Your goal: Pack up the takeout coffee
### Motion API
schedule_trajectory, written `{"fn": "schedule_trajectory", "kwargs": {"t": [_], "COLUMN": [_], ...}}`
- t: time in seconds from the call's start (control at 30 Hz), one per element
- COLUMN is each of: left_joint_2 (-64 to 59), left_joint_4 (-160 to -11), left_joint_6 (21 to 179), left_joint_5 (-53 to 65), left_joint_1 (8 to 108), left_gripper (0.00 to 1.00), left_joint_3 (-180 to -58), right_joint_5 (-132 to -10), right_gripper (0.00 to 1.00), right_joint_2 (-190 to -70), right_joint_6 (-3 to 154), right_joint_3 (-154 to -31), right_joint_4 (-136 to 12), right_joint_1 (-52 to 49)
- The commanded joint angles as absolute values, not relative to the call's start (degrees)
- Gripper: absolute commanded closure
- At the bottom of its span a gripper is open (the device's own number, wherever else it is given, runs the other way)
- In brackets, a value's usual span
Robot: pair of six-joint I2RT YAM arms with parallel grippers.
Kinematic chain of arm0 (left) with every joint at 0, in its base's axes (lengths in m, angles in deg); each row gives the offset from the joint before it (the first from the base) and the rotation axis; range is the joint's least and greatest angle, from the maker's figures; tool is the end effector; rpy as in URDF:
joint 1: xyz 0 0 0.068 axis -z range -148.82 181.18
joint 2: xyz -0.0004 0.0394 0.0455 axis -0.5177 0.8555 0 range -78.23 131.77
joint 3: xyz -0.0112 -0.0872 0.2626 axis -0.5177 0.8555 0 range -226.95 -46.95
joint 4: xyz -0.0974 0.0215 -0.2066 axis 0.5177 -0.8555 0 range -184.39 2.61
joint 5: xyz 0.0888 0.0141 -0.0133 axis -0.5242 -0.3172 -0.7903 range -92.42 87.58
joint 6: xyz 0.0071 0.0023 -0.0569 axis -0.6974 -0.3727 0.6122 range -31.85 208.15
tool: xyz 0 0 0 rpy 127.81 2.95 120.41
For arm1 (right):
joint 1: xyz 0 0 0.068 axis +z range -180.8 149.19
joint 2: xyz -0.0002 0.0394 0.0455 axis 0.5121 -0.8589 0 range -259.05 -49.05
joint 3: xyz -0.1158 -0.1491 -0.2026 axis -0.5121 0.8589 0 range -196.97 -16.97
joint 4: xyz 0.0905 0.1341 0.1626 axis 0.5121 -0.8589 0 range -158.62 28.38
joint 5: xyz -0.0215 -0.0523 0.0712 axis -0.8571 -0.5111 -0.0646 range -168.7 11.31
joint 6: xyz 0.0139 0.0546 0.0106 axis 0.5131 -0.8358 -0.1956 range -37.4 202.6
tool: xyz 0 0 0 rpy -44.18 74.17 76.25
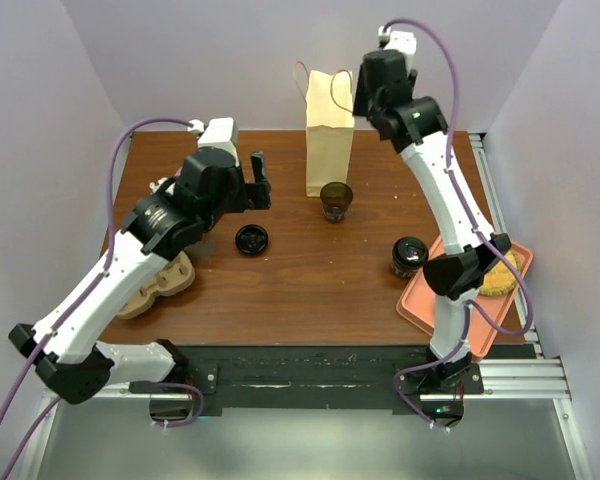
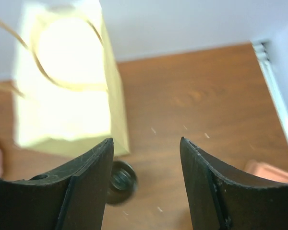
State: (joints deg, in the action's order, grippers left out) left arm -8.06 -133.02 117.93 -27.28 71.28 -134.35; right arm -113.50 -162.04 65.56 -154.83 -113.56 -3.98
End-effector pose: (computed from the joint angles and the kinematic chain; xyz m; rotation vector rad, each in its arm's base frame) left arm 0.1715 -0.1220 0.4328 -0.0826 2.0304 -0.3240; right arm 0.3549 0.1536 0.4546 0.2034 1.9451 -0.1195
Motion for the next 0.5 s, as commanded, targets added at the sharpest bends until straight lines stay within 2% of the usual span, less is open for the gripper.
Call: {"fn": "schedule_trajectory", "kwargs": {"t": [0.0,0.13,0.3,0.47], "left_joint_2": [-5.46,-3.87,-4.31,-3.26], "left_joint_4": [-135.03,-137.58,-135.66,-136.7], "left_joint_6": [121.37,120.84,119.18,116.19], "left_joint_5": [-23.07,-24.92,-24.74,-24.21], "left_joint_1": [70.64,70.64,70.56,70.38], "left_gripper": [0.01,0.01,0.01,0.01], "left_joint_3": [-140.1,-143.1,-140.05,-142.31], "right_joint_5": [-99.39,-92.42,-91.44,-94.77], "right_gripper": [0.4,0.41,0.41,0.43], "right_joint_2": [-166.82,-166.55,-169.54,-172.36], "right_joint_6": [64.5,67.56,67.65,67.92], "right_joint_3": [-160.93,-155.84,-156.71,-158.56], "right_joint_4": [-110.5,-101.36,-101.52,-102.49], "right_joint_1": [-8.3,-8.48,-8.66,-8.66]}}
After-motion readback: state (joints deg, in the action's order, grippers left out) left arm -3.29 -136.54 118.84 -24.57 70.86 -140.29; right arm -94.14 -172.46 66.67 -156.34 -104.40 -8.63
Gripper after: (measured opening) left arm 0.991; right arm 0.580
